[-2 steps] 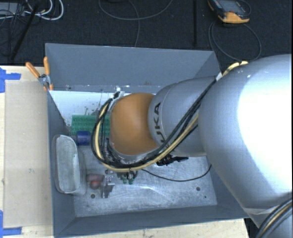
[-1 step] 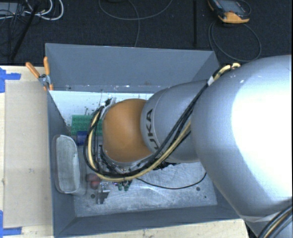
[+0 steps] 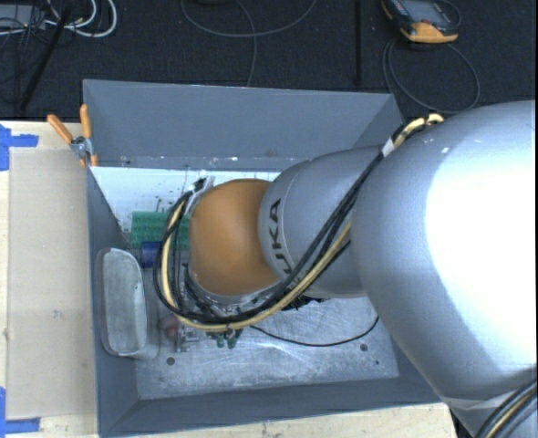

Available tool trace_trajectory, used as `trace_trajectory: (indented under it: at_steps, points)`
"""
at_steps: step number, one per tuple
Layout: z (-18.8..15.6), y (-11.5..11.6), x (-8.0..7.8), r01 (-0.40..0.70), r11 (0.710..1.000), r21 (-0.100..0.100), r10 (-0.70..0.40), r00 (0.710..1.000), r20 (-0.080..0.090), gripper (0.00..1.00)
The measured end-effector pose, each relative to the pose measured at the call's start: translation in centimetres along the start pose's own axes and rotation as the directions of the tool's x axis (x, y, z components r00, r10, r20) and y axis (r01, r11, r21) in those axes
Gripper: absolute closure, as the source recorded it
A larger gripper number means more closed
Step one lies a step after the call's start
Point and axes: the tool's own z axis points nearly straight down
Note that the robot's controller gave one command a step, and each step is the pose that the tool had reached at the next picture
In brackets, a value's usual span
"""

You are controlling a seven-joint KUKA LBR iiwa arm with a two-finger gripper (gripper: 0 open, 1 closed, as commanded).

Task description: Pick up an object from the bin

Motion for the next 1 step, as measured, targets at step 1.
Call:
trace_trajectory:
  at_steps: [1]
  points:
    - [-14.17, -0.61, 0.08, 0.001, 1.0, 0.001, -0.001, 1.0, -0.001, 1.0]
